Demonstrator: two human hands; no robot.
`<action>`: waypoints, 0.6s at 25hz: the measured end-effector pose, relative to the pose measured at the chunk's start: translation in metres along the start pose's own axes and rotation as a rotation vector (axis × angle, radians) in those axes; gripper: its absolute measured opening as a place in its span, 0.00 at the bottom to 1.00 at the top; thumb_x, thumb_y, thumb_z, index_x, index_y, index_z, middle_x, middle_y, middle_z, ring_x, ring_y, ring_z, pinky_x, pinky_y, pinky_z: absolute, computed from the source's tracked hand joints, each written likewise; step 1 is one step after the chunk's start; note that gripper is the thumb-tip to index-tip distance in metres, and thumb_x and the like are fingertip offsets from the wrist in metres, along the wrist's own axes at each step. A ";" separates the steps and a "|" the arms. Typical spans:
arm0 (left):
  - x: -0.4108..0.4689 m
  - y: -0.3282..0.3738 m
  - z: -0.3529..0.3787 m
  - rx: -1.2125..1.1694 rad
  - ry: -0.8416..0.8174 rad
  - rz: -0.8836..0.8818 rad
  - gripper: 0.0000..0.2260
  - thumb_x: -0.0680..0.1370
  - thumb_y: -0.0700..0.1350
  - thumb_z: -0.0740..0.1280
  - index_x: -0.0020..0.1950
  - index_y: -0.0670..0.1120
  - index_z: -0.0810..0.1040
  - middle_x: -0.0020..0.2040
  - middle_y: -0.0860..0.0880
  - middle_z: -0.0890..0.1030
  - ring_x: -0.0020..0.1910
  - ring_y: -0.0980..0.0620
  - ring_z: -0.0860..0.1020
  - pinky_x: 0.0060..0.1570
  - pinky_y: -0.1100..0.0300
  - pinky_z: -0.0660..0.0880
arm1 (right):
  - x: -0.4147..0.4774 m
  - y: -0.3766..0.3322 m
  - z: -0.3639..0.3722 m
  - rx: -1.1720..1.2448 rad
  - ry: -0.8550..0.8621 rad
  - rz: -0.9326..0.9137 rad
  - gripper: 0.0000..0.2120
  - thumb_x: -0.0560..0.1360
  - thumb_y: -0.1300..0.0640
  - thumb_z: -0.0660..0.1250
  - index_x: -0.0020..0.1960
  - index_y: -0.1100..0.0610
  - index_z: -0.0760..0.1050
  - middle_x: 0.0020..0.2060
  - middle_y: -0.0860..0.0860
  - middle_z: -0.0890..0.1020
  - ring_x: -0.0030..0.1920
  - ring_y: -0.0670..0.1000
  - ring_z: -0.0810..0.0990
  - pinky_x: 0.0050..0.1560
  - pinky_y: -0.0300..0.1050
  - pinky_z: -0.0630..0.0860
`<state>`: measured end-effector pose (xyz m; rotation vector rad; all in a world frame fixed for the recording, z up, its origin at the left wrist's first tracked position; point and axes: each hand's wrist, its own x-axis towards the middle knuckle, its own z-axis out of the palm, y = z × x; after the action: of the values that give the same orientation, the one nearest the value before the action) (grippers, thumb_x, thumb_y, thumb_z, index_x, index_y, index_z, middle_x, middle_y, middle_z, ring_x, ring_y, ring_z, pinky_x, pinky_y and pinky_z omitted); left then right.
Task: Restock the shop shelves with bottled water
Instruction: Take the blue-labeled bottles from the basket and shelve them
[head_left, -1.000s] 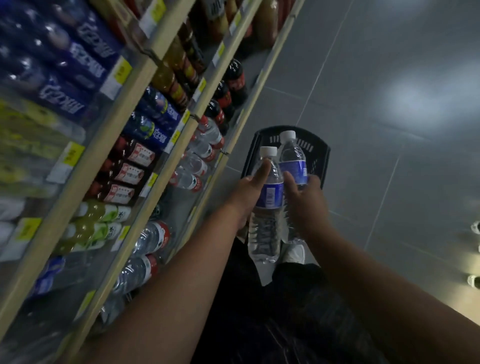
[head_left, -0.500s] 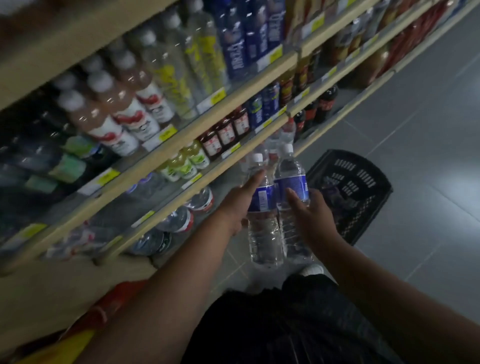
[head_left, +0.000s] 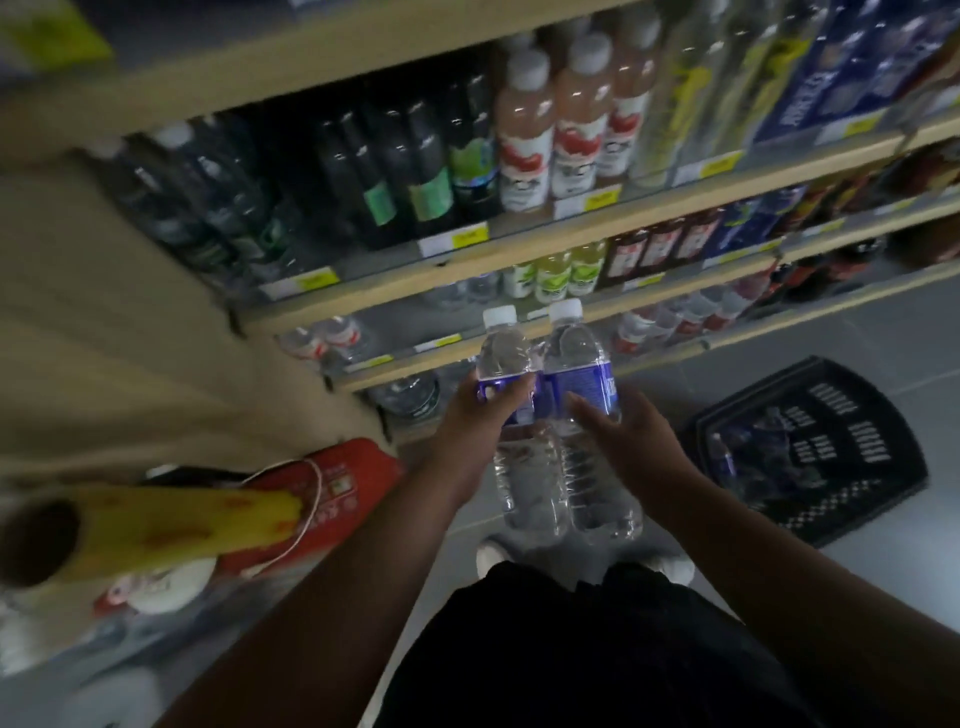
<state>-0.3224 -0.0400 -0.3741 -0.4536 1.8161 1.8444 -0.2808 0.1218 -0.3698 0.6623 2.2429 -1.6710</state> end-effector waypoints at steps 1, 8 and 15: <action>-0.007 -0.002 -0.012 -0.047 0.020 -0.013 0.10 0.76 0.54 0.69 0.53 0.50 0.80 0.43 0.50 0.86 0.42 0.49 0.85 0.42 0.58 0.81 | -0.002 -0.004 0.013 0.002 -0.055 -0.003 0.23 0.70 0.36 0.69 0.53 0.54 0.76 0.43 0.50 0.82 0.41 0.49 0.81 0.41 0.45 0.76; -0.017 -0.020 -0.064 -0.361 0.053 -0.169 0.17 0.82 0.56 0.58 0.52 0.46 0.79 0.43 0.45 0.86 0.41 0.49 0.84 0.41 0.60 0.80 | 0.005 -0.014 0.064 0.068 -0.298 0.059 0.22 0.76 0.46 0.68 0.56 0.63 0.71 0.41 0.58 0.81 0.34 0.51 0.80 0.33 0.43 0.77; -0.012 -0.039 -0.076 -0.500 0.218 -0.238 0.12 0.83 0.48 0.58 0.51 0.45 0.79 0.50 0.42 0.81 0.48 0.45 0.81 0.55 0.49 0.78 | 0.033 -0.012 0.070 0.056 -0.442 0.144 0.11 0.78 0.61 0.64 0.60 0.62 0.71 0.47 0.57 0.81 0.41 0.51 0.79 0.32 0.36 0.77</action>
<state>-0.2989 -0.1176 -0.4030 -1.0387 1.3342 2.1302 -0.3192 0.0590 -0.3963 0.4044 1.8036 -1.6250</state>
